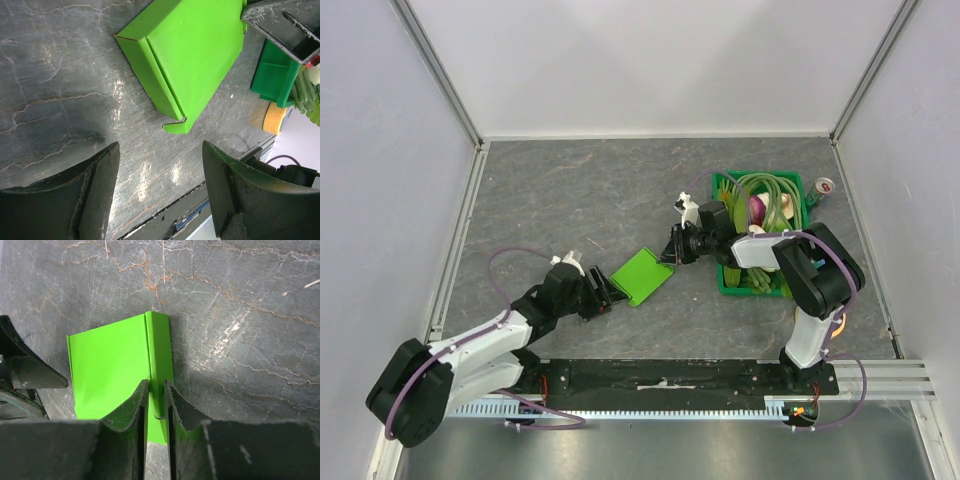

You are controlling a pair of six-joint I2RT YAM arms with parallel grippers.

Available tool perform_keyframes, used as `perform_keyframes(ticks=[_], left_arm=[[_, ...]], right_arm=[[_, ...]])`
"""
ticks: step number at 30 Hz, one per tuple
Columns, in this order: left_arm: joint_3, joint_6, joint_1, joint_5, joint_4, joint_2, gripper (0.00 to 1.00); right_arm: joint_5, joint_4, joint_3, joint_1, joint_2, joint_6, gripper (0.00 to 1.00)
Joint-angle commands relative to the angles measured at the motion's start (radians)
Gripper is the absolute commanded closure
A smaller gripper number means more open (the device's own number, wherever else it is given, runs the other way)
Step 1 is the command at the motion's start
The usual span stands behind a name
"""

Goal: Fold the paper box

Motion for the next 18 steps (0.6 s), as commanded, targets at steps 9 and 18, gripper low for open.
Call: perform_keyframes(ticks=[9, 18], left_arm=[[-0.016, -0.140, 0.007, -0.010, 0.327, 0.171, 0.23], [0.003, -0.139, 0.007, -0.007, 0.511, 0.307, 0.23]], right_arm=[[-0.027, 0.100, -0.062, -0.052, 0.053, 0.045, 0.89], [-0.083, 0.180, -0.091, -0.078, 0.075, 0.088, 0.91]])
